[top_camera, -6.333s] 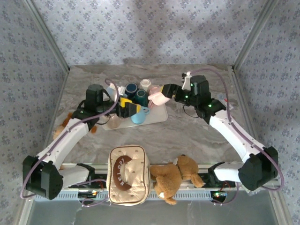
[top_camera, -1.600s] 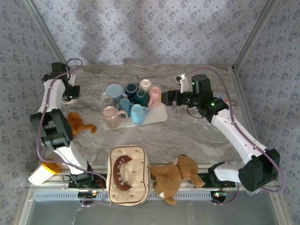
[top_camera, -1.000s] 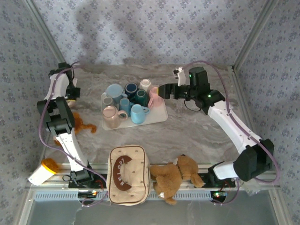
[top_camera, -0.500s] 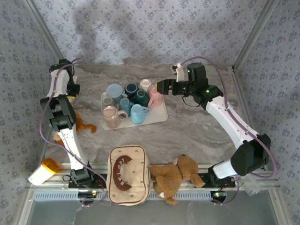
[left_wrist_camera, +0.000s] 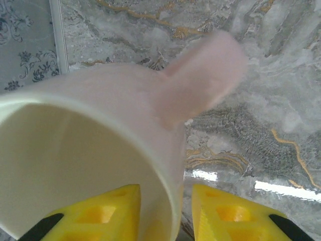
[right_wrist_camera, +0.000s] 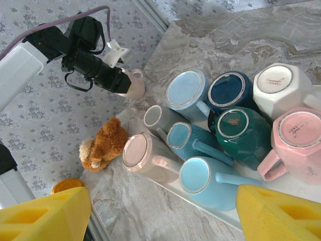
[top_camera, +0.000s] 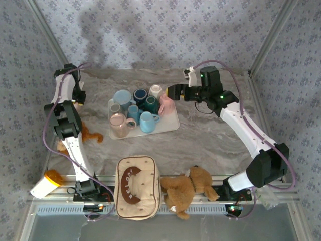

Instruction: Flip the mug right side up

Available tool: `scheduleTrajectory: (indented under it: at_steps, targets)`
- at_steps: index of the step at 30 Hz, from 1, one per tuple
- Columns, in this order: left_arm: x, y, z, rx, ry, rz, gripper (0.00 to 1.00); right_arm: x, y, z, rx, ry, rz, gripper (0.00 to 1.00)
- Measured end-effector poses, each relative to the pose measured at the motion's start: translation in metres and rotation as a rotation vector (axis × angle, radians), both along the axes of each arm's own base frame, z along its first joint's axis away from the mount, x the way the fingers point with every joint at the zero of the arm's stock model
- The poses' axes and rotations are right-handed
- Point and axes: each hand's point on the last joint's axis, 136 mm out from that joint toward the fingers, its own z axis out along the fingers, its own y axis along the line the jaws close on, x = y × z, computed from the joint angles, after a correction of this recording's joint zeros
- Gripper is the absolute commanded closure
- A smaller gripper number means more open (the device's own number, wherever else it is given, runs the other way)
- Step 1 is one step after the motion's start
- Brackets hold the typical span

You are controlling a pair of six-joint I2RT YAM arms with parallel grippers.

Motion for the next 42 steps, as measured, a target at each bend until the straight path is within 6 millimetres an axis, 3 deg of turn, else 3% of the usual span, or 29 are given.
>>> scheduleTrajectory:
  at_steps: [11, 20, 26, 31, 33, 36, 39, 42]
  targets:
    - [0.004, 0.000, 0.003, 0.002, -0.018, -0.014, 0.57, 0.000, 0.000, 0.003, 0.002, -0.005, 0.000, 0.17]
    - [0.011, -0.005, 0.032, 0.002, -0.112, -0.026, 0.56, -0.001, 0.000, 0.002, -0.002, -0.001, 0.001, 0.15]
    - [0.000, -0.017, 0.051, -0.005, -0.143, -0.047, 0.49, -0.002, -0.001, -0.002, -0.023, 0.000, 0.009, 0.08]
    - [-0.020, -0.056, 0.088, -0.121, -0.267, -0.085, 0.36, -0.004, -0.007, -0.002, -0.052, -0.022, -0.010, 0.04]
    - [-0.029, -0.076, 0.113, -0.177, -0.351, -0.117, 0.24, -0.006, -0.011, 0.000, -0.062, -0.030, -0.024, 0.03]
    - [-0.047, -0.112, 0.158, -0.296, -0.502, -0.195, 0.19, -0.009, -0.018, 0.000, -0.086, -0.043, -0.050, 0.02]
    - [-0.066, -0.146, 0.196, -0.428, -0.620, -0.293, 0.01, -0.010, -0.026, -0.006, -0.127, -0.047, -0.076, 0.02]
    - [-0.086, -0.181, 0.220, -0.576, -0.698, -0.396, 0.00, -0.010, -0.033, -0.017, -0.178, -0.040, -0.096, 0.02]
